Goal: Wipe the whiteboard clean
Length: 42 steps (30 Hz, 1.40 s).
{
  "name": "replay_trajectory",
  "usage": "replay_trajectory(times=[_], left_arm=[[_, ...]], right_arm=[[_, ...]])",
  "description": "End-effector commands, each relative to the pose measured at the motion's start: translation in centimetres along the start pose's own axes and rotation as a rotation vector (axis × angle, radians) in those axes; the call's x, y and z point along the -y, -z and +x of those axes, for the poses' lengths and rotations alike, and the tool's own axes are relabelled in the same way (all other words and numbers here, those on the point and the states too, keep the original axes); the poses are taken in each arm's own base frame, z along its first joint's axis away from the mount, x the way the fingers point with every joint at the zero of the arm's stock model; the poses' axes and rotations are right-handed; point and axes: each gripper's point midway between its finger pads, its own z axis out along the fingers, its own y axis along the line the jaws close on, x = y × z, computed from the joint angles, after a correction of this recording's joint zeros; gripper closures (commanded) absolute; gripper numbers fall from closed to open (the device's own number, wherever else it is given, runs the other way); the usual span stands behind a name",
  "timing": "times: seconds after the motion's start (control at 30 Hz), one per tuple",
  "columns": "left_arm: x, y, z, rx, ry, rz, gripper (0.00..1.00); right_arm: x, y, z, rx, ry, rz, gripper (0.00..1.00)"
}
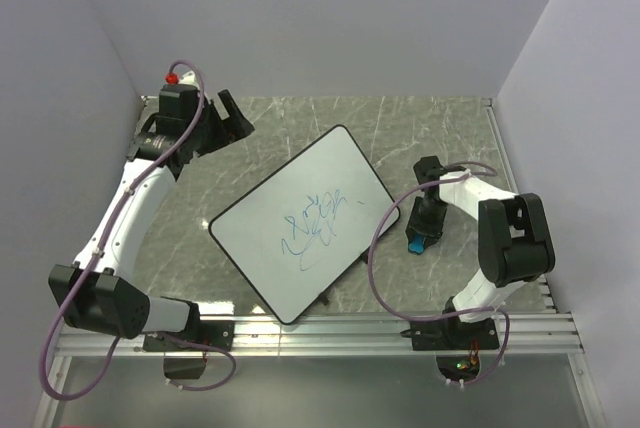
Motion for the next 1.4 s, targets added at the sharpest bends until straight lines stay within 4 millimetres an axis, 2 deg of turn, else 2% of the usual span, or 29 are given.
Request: replay_trajectory(times=[0.0, 0.1, 0.2, 0.27, 0.37, 0.47, 0.5, 0.57, 0.6, 0.63, 0.67, 0.7, 0.77, 0.8, 0.83, 0.87, 1.0, 1.17, 1.27, 1.37], left_arm=[[2.1, 0.0, -1.5, 0.049, -0.030, 0.038, 0.06], [2.7, -0.3, -1.2, 0.042, -0.036, 0.041, 0.06], [3.4, -0.4, -1.2, 0.043, -0.049, 0.045, 0.05], [3.4, -0.5, -1.0, 0.038, -0.059, 0.033, 0.03], [3.5, -0.6, -1.0, 0.035, -0.080, 0.024, 0.02], [3.5, -1.2, -0.8, 0.017, -0.131, 0.027, 0.02], [3.8, -1.5, -0.3, -0.005, -0.153, 0.054, 0.03], [5.7, -1.9, 0.9, -0.056, -0.227, 0.197, 0.05], [6.0, -2.2, 1.8, -0.087, -0.242, 0.234, 0.07], [6.9, -2.1, 2.8, -0.122, -0.271, 0.309, 0.09], [7.0, -2.7, 3.4, -0.145, -0.278, 0.329, 0.11], [6.9, -3.0, 4.1, -0.172, -0.280, 0.341, 0.15], [7.3, -3.6, 5.9, -0.255, -0.292, 0.407, 0.22], [7.3, -3.7, 6.8, -0.286, -0.296, 0.433, 0.27], [7.6, -3.7, 7.2, -0.304, -0.298, 0.461, 0.30], [7.8, -3.7, 8.1, -0.343, -0.296, 0.500, 0.38], [8.1, -3.4, 10.1, -0.429, -0.306, 0.583, 0.60], [8.8, -3.1, 12.0, -0.502, -0.296, 0.659, 0.62], [9.2, -3.2, 12.9, -0.531, -0.301, 0.674, 0.76], [9.4, -3.3, 13.9, -0.565, -0.317, 0.675, 0.79]], right_arm=[[0.9, -0.3, -0.7, 0.048, -0.017, 0.034, 0.57], [0.8, -0.2, -0.9, 0.053, -0.024, 0.028, 0.76], [0.8, 0.0, -0.9, 0.052, -0.023, 0.033, 0.83], [0.8, 0.3, -1.1, 0.057, -0.025, 0.034, 1.00], [-0.1, 1.6, -1.4, 0.055, -0.045, -0.007, 1.00], [-1.1, 4.3, -2.6, 0.119, -0.054, -0.051, 1.00], [-1.5, 6.0, -3.5, 0.167, -0.056, -0.077, 1.00], [-1.4, 7.8, -3.8, 0.195, -0.056, -0.085, 1.00], [-1.8, 9.5, -4.3, 0.234, -0.053, -0.117, 1.00], [-2.0, 10.3, -4.3, 0.248, -0.047, -0.130, 1.00], [-1.7, 11.1, -3.9, 0.242, -0.045, -0.128, 1.00], [-1.7, 12.5, -4.1, 0.274, -0.045, -0.143, 1.00], [-1.4, 13.8, -3.6, 0.284, -0.045, -0.151, 1.00], [-1.4, 15.3, -3.6, 0.323, -0.049, -0.177, 1.00], [-1.4, 16.0, -3.5, 0.334, -0.053, -0.192, 1.00], [-1.4, 16.8, -3.2, 0.350, -0.054, -0.212, 1.00], [-1.9, 19.5, -2.5, 0.375, -0.050, -0.282, 1.00], [-1.1, 21.1, -1.8, 0.399, -0.040, -0.277, 1.00], [-0.9, 20.9, -1.7, 0.394, -0.031, -0.264, 1.00], [-1.0, 20.3, -1.4, 0.374, -0.024, -0.267, 1.00]])
